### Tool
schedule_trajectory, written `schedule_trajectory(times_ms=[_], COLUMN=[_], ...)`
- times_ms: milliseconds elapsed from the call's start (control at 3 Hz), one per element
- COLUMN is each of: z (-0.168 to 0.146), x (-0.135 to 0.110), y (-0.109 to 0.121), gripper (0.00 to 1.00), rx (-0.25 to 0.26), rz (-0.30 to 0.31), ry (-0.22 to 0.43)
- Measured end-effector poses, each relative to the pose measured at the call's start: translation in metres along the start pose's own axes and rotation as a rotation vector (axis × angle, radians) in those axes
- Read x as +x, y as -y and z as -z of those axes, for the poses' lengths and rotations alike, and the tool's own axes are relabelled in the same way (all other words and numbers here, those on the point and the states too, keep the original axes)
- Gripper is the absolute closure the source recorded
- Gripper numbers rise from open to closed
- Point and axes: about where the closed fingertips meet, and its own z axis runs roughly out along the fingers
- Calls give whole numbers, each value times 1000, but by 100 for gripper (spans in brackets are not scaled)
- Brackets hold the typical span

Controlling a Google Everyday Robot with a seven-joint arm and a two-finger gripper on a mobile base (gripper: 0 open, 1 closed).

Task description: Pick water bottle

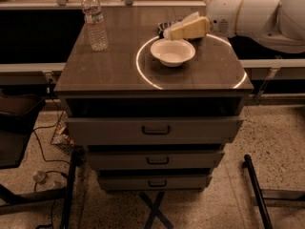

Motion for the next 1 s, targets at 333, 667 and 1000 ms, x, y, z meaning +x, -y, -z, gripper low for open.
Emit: schedule_trajectory(times_ms=[333, 667, 1000], z=[-48, -88, -126], x=[5, 8, 12], y=[8, 10, 3], gripper=[0, 0, 0], rx=[-58, -125, -179], rz=[-13, -29, -56], ry=[66, 94, 58])
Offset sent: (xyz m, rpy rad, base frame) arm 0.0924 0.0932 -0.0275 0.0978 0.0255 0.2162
